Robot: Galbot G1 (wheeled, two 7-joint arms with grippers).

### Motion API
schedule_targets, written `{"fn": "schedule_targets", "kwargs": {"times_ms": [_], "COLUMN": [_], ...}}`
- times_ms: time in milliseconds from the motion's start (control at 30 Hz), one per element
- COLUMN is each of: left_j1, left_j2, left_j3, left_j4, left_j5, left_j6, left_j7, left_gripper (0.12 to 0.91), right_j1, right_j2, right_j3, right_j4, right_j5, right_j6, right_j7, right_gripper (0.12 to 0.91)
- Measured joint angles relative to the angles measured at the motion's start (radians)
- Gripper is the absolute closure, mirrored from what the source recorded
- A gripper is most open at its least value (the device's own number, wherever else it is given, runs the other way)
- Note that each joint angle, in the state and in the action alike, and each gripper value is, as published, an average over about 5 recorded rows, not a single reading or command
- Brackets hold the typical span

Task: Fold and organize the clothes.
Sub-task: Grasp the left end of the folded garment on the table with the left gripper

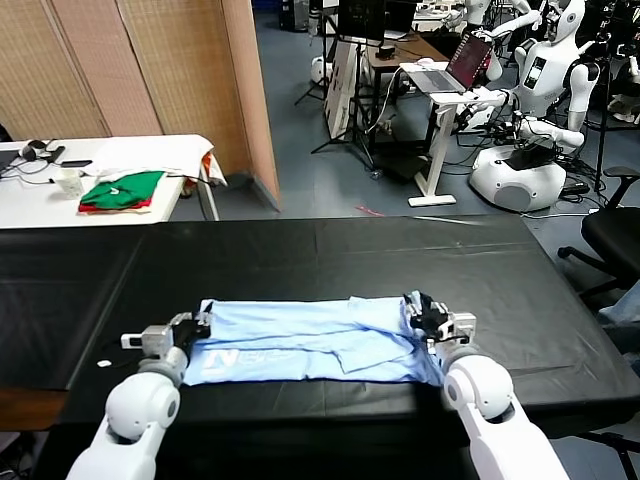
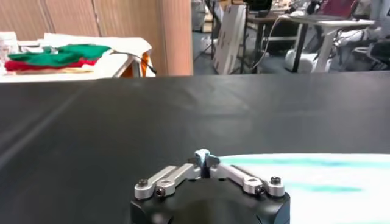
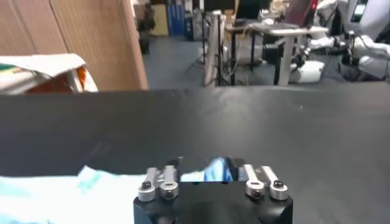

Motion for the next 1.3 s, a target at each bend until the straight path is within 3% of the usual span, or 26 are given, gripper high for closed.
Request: {"fn": "schedule_targets", "kwargs": {"times_ms": [133, 233, 467, 800, 900, 1067, 1200, 1300], "left_j1": [0.029, 0.064, 0.158, 0.2, 0.204, 0.215, 0.222, 0.226], "left_j2": [0.011, 0.004, -0.04, -0.085, -0.095, -0.117, -0.128, -0.129], "left_j3": [-0.03, -0.055, -0.104, -0.109, -0.109, -0.108, -0.102, -0.094], "left_j4": [-0.027, -0.05, -0.106, -0.094, -0.09, -0.091, -0.092, -0.096], "left_j5": [-0.007, -0.028, -0.091, -0.054, -0.055, -0.048, -0.036, -0.032], "left_j6": [-0.005, -0.006, -0.009, -0.026, -0.029, -0.039, -0.043, -0.042], "left_j7": [0.003, 0.014, 0.027, 0.04, 0.04, 0.041, 0.044, 0.052], "left_gripper": [0.219, 0.138, 0.123, 0.126, 0.159, 0.305, 0.495, 0.686], "right_j1": [-0.036, -0.071, -0.144, -0.176, -0.178, -0.177, -0.176, -0.176], "right_j2": [-0.019, -0.026, -0.031, -0.019, -0.014, -0.009, -0.008, -0.008], "right_j3": [0.028, 0.047, 0.083, 0.085, 0.08, 0.073, 0.069, 0.068], "right_j4": [0.058, 0.104, 0.183, 0.217, 0.219, 0.217, 0.218, 0.218], "right_j5": [0.001, 0.001, 0.001, -0.01, -0.016, -0.026, -0.031, -0.033], "right_j6": [0.001, 0.002, 0.01, 0.015, 0.017, 0.02, 0.022, 0.024], "right_j7": [-0.006, -0.01, -0.018, -0.016, -0.016, -0.016, -0.018, -0.019], "right_gripper": [0.121, 0.119, 0.118, 0.118, 0.118, 0.118, 0.118, 0.118]}}
